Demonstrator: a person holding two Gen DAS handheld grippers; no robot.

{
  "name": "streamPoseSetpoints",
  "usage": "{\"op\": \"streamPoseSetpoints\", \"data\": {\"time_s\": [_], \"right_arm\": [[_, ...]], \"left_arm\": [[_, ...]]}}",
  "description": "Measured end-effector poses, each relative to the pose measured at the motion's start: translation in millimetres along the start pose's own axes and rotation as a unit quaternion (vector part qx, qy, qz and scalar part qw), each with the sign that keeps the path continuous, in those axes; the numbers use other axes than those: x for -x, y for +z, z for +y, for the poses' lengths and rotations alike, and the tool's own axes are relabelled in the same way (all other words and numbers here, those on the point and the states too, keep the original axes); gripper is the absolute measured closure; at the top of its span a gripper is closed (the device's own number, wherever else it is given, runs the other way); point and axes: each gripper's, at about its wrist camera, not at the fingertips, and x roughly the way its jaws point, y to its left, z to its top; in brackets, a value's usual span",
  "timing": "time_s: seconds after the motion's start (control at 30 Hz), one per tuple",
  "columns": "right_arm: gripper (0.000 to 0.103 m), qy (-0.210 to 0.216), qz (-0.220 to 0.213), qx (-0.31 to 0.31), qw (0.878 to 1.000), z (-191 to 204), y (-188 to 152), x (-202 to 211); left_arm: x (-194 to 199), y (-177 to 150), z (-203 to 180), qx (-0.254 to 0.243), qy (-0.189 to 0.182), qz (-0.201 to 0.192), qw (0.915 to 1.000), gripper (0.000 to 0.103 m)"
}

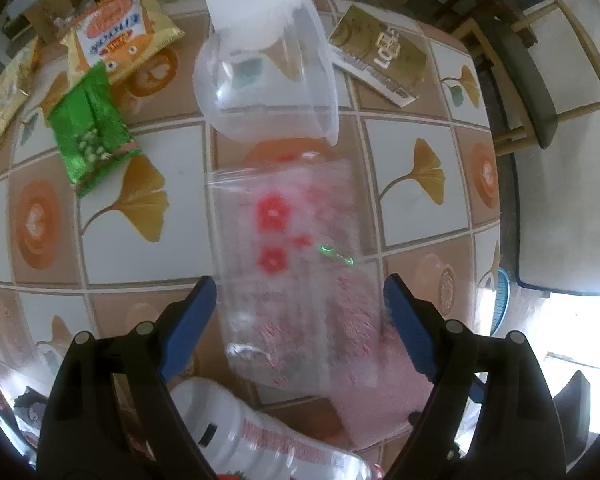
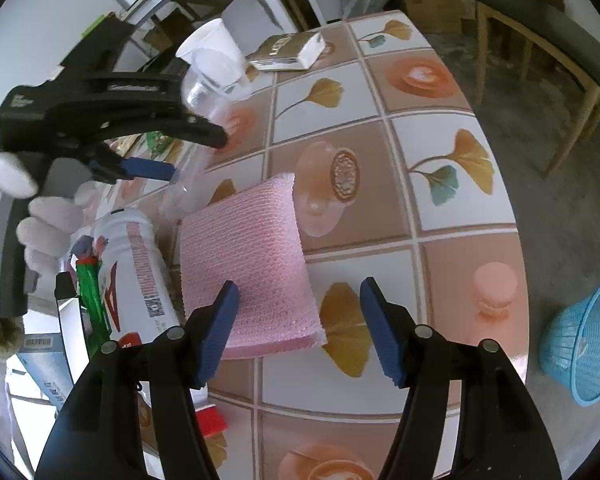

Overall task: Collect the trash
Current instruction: 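Grasp the clear flowered plastic bag with the left gripper while the right gripper grasps the pink sponge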

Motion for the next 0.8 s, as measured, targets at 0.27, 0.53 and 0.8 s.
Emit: {"op": "streamPoseSetpoints", "data": {"time_s": [0.27, 0.53, 0.8], "right_arm": [[0.061, 0.025, 0.005, 0.024, 0.999, 7.0, 0.7, -2.5], [0.072, 0.02, -0.014, 0.027, 0.999, 5.0, -3.4, 5.1], [0.079, 0.031, -0.028, 0.002, 0.999, -12.3, -9.1, 15.6]], "left_arm": [[-13.8, 3.2, -6.4, -0.023, 0.029, 0.002, 0.9993, 0.026], [-12.1, 3.7, -13.6, -0.041, 0.044, -0.011, 0.9982, 0.04], [-5.7, 2.5, -19.8, -0.063, 0.055, -0.024, 0.9962, 0.056]]}}
